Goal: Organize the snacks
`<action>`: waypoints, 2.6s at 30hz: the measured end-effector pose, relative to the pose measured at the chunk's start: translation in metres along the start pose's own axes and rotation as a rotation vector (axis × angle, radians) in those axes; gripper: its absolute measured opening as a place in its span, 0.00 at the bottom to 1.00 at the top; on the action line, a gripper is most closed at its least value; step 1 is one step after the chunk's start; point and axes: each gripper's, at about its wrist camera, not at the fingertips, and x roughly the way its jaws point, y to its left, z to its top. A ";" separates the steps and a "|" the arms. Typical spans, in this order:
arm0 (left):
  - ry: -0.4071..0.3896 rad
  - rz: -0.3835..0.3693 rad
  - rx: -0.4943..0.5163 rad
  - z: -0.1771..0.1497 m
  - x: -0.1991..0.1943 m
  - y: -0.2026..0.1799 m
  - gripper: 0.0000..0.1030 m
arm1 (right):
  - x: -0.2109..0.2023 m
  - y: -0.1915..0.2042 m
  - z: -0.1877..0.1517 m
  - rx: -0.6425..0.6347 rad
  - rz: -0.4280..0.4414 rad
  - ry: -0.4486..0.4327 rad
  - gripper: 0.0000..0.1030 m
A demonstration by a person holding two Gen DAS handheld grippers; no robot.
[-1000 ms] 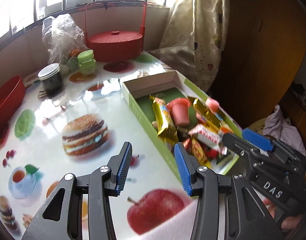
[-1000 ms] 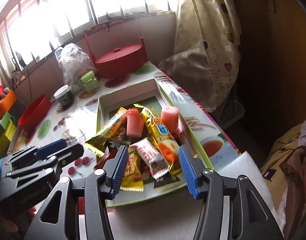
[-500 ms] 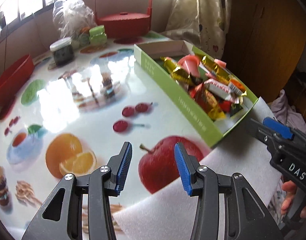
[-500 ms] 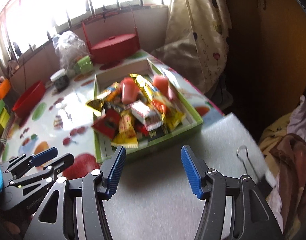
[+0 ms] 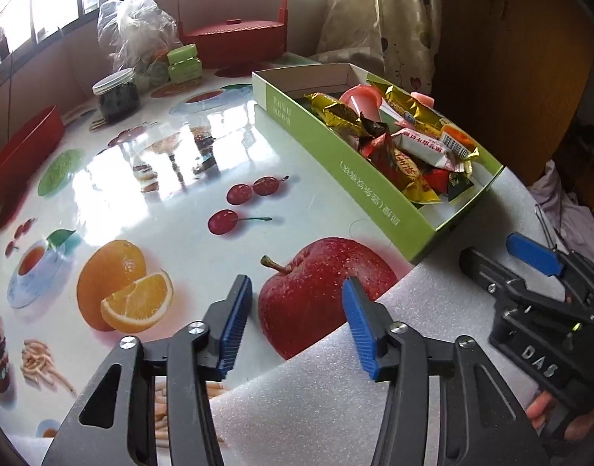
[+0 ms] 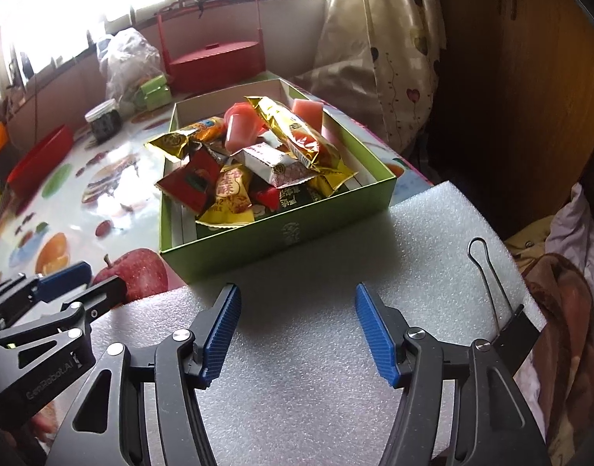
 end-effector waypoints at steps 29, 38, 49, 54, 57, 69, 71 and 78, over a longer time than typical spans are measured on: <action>-0.014 0.034 0.011 -0.002 0.000 -0.005 0.49 | -0.002 0.000 -0.003 0.007 -0.016 -0.026 0.60; -0.015 0.034 0.011 -0.002 0.000 -0.005 0.49 | -0.002 0.000 -0.003 0.008 -0.016 -0.026 0.60; -0.016 0.033 0.010 -0.002 0.000 -0.004 0.49 | -0.003 -0.002 -0.003 0.008 -0.017 -0.028 0.60; -0.016 0.033 0.010 -0.002 0.000 -0.004 0.49 | -0.002 -0.002 -0.002 0.008 -0.018 -0.028 0.60; -0.016 0.033 0.010 -0.002 0.000 -0.004 0.49 | -0.002 -0.002 -0.002 0.009 -0.018 -0.029 0.60; -0.016 0.033 0.010 -0.002 0.000 -0.004 0.49 | -0.002 -0.001 -0.003 0.008 -0.019 -0.030 0.60; -0.016 0.033 0.010 -0.002 0.000 -0.004 0.49 | -0.003 -0.001 -0.004 0.008 -0.018 -0.030 0.60; -0.017 0.031 0.008 -0.003 0.000 -0.004 0.49 | -0.002 -0.003 -0.003 0.009 -0.018 -0.032 0.61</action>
